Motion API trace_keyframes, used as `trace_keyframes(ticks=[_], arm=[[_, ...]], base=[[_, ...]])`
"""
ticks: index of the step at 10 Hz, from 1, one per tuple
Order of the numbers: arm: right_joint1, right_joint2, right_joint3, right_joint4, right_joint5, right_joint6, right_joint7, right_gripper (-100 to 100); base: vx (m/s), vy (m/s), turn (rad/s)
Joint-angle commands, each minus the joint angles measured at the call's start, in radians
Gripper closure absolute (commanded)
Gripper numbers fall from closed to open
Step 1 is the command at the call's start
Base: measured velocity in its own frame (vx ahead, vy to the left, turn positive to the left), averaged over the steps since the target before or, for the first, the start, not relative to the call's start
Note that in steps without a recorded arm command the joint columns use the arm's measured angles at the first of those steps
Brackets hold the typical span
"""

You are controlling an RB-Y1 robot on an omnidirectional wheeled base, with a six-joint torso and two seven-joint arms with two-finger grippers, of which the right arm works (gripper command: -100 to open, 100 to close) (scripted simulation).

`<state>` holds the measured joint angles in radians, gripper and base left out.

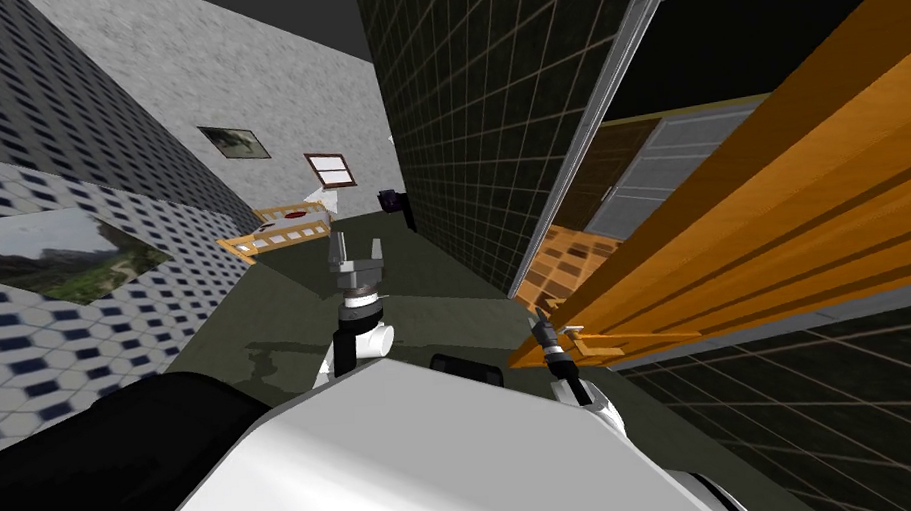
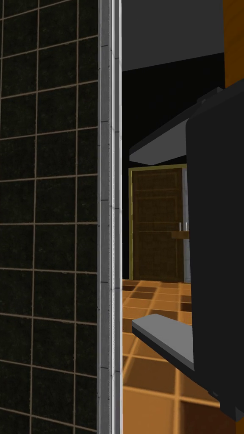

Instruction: Pull the door open

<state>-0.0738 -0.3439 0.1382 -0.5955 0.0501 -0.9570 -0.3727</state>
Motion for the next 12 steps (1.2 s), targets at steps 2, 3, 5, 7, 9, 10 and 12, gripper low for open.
trace_keyframes(ticks=[2, 3, 5, 7, 9, 10, 12], arm=[[-0.002, -0.001, 0.003, 0.002, 0.002, -0.003, -0.006, -100], [-0.002, -0.001, 0.004, 0.002, 0.002, -0.003, -0.007, -100], [-0.003, -0.002, 0.005, 0.002, 0.002, -0.004, -0.01, -100], [-0.003, -0.002, 0.006, 0.002, 0.003, -0.004, -0.011, -100], [-0.003, -0.002, 0.007, 0.002, 0.003, -0.004, -0.012, -100], [-0.003, -0.003, 0.007, 0.001, 0.003, -0.005, -0.014, -100], [-0.003, -0.003, 0.007, 0.001, 0.003, -0.005, -0.014, -100]], base=[[-0.038, -0.195, -0.011], [-0.129, -0.123, -0.013], [-0.087, -0.128, 0.021], [-0.09, -0.126, 0.026], [-0.06, -0.072, 0.01], [-0.078, -0.054, -0.015], [-0.04, -0.038, -0.012]])
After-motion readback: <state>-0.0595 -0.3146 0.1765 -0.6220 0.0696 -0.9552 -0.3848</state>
